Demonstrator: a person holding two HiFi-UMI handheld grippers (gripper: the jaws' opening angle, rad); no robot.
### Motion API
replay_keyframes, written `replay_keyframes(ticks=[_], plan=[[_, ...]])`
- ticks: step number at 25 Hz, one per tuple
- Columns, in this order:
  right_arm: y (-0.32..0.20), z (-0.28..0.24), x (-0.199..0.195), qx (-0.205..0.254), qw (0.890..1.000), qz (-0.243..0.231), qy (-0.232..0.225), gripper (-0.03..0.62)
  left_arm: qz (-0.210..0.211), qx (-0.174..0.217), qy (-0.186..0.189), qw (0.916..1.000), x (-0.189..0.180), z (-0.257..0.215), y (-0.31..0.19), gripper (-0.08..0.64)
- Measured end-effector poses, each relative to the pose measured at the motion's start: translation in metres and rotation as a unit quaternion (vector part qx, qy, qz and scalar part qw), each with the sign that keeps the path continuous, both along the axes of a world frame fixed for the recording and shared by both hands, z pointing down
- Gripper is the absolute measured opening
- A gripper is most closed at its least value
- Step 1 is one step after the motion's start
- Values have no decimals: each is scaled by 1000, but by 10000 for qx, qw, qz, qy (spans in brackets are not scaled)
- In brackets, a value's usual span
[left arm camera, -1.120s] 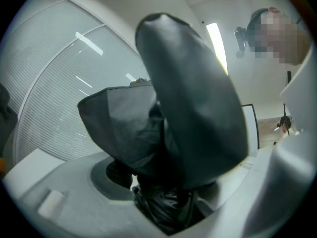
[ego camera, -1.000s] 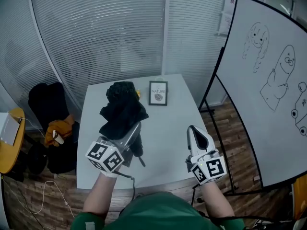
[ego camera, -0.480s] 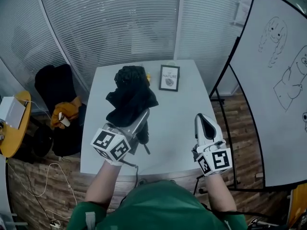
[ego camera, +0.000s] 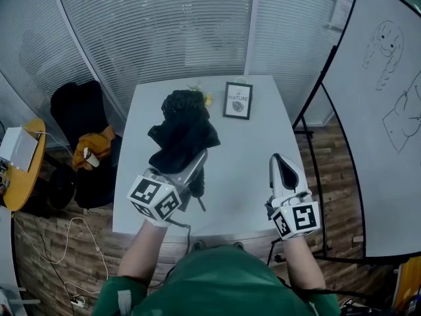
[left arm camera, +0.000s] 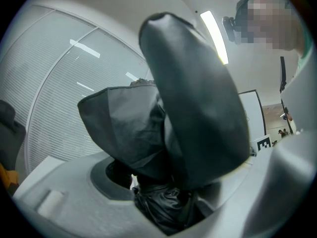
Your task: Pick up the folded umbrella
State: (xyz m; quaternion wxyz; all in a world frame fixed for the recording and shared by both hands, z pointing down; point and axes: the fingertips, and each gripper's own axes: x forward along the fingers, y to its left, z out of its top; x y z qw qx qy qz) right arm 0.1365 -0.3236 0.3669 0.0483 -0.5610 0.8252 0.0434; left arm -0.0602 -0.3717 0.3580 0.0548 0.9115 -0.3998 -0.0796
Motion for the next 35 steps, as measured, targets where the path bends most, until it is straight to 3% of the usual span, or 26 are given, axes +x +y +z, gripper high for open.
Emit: replay_keyframes(ticks=[35], plan=[[12,0,-7,42,9999,-141,-51,3,48,-92,-10,9999,-7,9,11,293]])
